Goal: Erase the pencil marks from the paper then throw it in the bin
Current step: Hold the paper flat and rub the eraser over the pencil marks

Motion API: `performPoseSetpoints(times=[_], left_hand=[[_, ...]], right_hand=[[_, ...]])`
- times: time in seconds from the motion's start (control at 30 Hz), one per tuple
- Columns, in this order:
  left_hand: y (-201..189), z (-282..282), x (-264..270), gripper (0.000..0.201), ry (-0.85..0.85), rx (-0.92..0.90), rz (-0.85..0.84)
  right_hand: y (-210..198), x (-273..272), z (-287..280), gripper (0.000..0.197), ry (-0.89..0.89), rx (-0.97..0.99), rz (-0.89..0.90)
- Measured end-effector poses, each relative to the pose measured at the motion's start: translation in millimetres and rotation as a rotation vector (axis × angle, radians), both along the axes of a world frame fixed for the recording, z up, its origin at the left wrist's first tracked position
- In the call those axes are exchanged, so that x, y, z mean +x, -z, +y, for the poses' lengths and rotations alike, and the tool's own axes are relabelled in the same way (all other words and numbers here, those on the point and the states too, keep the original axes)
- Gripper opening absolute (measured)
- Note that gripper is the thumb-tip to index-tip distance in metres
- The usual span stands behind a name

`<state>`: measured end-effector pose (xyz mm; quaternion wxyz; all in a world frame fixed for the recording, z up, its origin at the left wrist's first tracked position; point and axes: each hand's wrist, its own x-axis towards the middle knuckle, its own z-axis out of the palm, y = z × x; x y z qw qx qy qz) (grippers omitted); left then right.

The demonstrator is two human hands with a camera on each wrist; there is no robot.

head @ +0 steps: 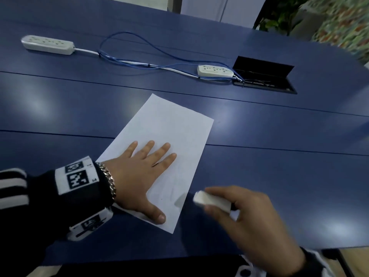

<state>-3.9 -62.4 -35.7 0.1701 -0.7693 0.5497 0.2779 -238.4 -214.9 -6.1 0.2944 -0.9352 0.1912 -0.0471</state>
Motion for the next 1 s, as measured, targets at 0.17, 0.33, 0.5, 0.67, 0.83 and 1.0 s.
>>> performPoseSetpoints(times=[0.17,0.33,0.5,0.67,0.83,1.0], left_hand=[[4.0,-10.4,6.9,0.155,0.0,0.015,-0.025],[7.7,-12.1,11.3,0.158,0.013,-0.041,-0.003],[6.8,-16.2,9.2,0.165,0.004,-0.026,-0.011],[10.2,-17.9,7.4,0.171,-0.025,-0.036,-0.016],[12.0,-19.3,8.5,0.174,-0.043,-0.039,-0.014],[14.3,-19.1,8.9,0.174,-0.053,-0.068,-0.012]], right_hand=[[9.3,11.0,16.6,0.028,-0.134,-0.006,0.096],[5.4,26.9,-1.3,0.027,-0.204,-0.121,0.175],[1.5,67.0,-5.2,0.032,-0.377,-0.229,0.275],[-0.7,105.1,-19.6,0.052,-0.394,-0.352,0.283],[0.4,84.1,1.5,0.029,-0.516,-0.29,0.307],[-0.2,107.2,-21.6,0.041,-0.485,-0.34,0.28]])
